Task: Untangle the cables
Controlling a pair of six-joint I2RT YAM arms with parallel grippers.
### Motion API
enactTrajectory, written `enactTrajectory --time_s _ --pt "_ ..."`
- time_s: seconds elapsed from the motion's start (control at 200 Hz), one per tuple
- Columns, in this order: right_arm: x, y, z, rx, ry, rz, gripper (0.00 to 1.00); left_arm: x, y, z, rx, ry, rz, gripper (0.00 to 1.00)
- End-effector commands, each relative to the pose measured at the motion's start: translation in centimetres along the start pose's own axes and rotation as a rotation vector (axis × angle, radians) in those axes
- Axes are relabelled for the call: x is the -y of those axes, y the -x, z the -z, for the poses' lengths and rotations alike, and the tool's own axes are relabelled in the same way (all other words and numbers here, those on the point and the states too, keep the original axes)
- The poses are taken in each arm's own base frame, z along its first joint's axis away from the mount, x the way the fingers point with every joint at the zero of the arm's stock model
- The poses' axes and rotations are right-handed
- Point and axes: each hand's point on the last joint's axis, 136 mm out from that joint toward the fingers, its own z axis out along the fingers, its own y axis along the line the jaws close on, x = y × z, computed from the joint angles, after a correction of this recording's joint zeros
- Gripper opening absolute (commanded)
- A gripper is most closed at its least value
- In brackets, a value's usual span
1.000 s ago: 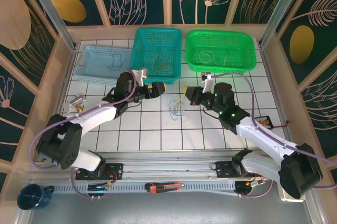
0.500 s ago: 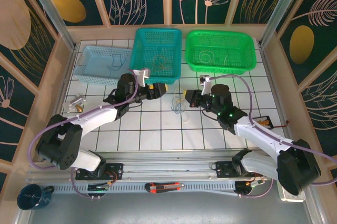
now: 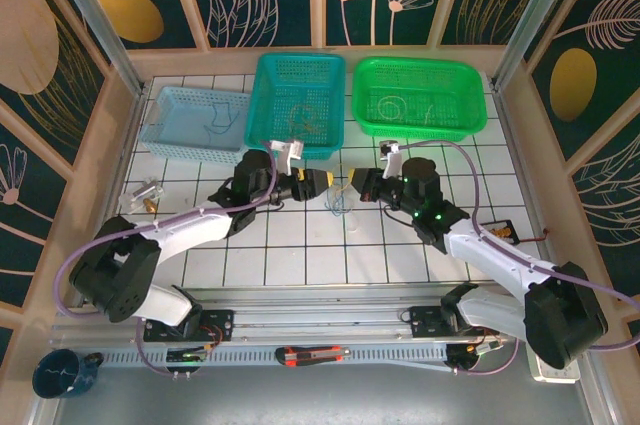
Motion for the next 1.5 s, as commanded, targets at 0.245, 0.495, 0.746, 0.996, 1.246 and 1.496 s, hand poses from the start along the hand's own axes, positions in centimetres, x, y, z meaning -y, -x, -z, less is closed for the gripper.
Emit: enactTrajectory --time_s 0.245,0.495,0.746,0.996,1.246,1.496 --pt "-1.4 2.0 0.3 0.054 0.064 -0.010 0.00 0.7 -1.3 -1.2 -0.019 -0.038 -0.012 0.52" --pt "-1.5 1.9 0.3 0.049 0.073 -0.015 0.00 0.5 -1.2 -1.8 -0.008 -0.034 -0.004 0.44" --pt "-1.6 1.7 0.4 0.045 0.082 -0.022 0.00 0.4 -0.8 -2.5 -0.003 -0.034 -0.007 0.26" --pt "-0.3 0.9 0.1 0.035 0.035 -0.023 0.00 2.4 0.8 -1.8 0.015 -0.058 -0.032 0.00" --pt "0.6 0.4 -0.6 0.029 0.019 -0.025 0.37 6.6 3.0 -0.9 0.011 -0.164 -0.029 0.00" --pt "1.1 0.8 -1.3 0.056 0.015 -0.018 0.52 10.6 5.1 -0.1 0.009 -0.285 -0.003 0.00"
